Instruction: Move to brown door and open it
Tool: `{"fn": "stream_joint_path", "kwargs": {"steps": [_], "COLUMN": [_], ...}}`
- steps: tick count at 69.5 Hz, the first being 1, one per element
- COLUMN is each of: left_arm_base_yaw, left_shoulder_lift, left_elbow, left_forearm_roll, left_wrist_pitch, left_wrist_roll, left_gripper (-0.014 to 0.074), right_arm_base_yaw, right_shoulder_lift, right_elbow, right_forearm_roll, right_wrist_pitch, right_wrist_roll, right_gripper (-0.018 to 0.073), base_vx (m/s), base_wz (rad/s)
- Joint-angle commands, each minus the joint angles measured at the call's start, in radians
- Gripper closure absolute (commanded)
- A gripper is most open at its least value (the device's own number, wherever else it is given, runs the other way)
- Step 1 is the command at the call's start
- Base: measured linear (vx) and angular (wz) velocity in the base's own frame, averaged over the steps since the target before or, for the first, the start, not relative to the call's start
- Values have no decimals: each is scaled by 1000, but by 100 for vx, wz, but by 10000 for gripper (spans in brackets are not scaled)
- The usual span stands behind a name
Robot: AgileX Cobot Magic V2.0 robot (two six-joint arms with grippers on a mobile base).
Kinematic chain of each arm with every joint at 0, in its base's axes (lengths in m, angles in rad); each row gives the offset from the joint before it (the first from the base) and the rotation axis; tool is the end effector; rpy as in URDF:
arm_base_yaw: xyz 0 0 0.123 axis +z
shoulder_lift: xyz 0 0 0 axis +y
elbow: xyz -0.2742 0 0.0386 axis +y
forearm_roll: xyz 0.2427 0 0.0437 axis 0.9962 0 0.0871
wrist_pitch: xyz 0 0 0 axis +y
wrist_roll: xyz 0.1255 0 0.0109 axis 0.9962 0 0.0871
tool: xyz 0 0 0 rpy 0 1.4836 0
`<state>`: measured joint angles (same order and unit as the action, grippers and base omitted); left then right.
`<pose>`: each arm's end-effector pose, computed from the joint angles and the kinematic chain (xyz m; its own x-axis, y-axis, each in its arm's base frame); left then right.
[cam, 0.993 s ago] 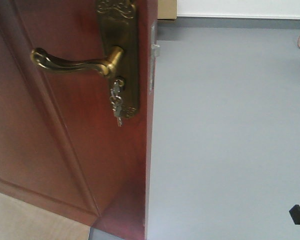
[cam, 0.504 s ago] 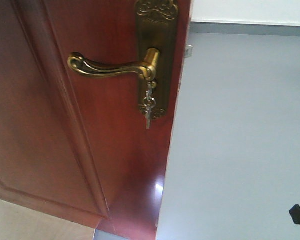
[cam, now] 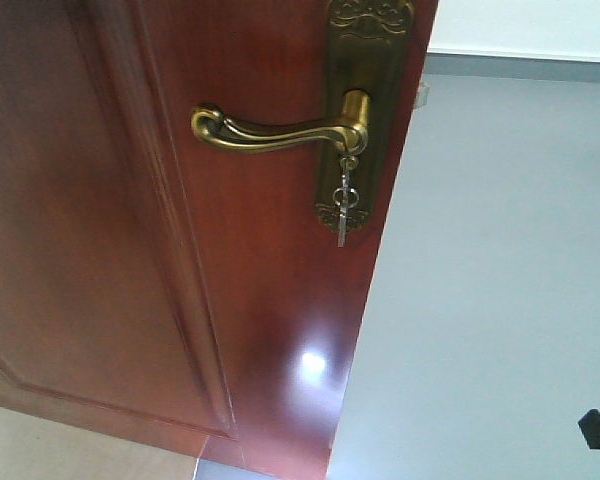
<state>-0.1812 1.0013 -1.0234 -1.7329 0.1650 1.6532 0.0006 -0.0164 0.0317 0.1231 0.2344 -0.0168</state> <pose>0.2417 -0.0651 0.4407 0.1056 -0.1014 -0.9892 0.3456 0.9365 -0.0591 0.0928 0.0037 0.1769 -0.1622 0.1026 -0.9814 -0.0121 0.9943 0.1060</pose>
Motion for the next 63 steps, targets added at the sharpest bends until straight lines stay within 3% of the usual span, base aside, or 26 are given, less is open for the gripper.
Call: {"fn": "stream_joint_path", "kwargs": {"steps": [1, 63], "left_arm_base_yaw": [-5, -5], "left_shoulder_lift": [-12, -12], "left_elbow": [-26, -26], "left_forearm_roll": [-98, -98], "left_wrist_pitch": [13, 10], "left_wrist_roll": [-1, 4], "left_gripper": [586, 586], "right_arm_base_yaw": [1, 1], "right_shoulder_lift": [-9, -9], "right_elbow": [2, 2], "right_forearm_roll": [-5, -5], "right_wrist_pitch": [-80, -80], "right_wrist_roll": [-9, -9], "right_gripper": [559, 559], "base_vx": [4, 0], "base_wz": [2, 0]}}
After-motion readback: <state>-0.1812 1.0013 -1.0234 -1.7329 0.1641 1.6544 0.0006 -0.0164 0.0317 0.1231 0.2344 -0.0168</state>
